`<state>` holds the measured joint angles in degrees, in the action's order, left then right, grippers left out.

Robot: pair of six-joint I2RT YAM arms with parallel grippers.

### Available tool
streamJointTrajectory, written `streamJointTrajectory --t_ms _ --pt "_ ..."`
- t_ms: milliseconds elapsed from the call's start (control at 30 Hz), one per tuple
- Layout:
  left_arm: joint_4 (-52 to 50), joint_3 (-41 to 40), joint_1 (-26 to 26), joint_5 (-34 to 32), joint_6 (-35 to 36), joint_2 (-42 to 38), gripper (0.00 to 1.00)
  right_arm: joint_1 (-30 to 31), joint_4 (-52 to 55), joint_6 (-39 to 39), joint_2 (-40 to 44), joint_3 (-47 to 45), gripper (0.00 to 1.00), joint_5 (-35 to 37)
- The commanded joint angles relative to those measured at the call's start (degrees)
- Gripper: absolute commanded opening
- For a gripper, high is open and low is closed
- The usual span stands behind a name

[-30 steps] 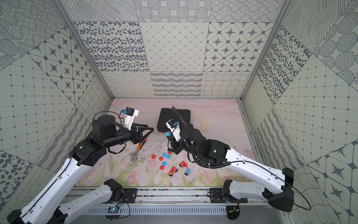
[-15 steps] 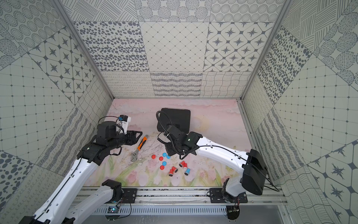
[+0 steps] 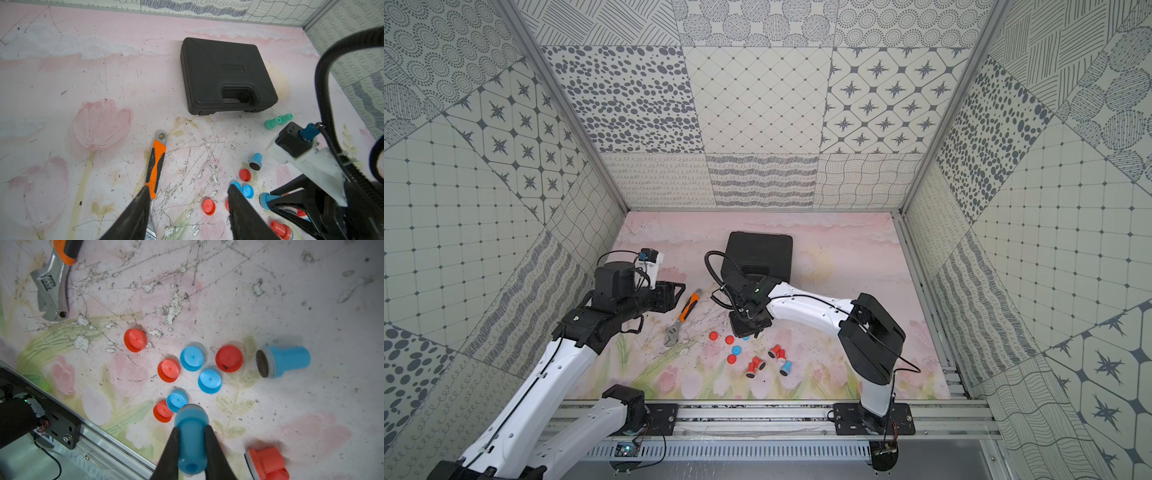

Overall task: Close the stamp cap
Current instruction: Close the cover of the stamp.

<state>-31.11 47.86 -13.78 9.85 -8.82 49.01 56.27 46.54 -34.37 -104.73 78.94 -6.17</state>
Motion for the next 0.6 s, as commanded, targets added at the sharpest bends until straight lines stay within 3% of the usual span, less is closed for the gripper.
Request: streamJointTrajectory --t_ms 0,567 --pt "0.3 0.3 0.3 -2.2 2.5 -0.7 0.6 -0.7 0.7 -1.2 -2.4 3.3 0.02 1.3" --pt "0.3 0.2 0.3 -0.6 2.3 -0.5 0.61 -1.8 -1.8 -1.4 -6.6 1.9 0.0 -1.1"
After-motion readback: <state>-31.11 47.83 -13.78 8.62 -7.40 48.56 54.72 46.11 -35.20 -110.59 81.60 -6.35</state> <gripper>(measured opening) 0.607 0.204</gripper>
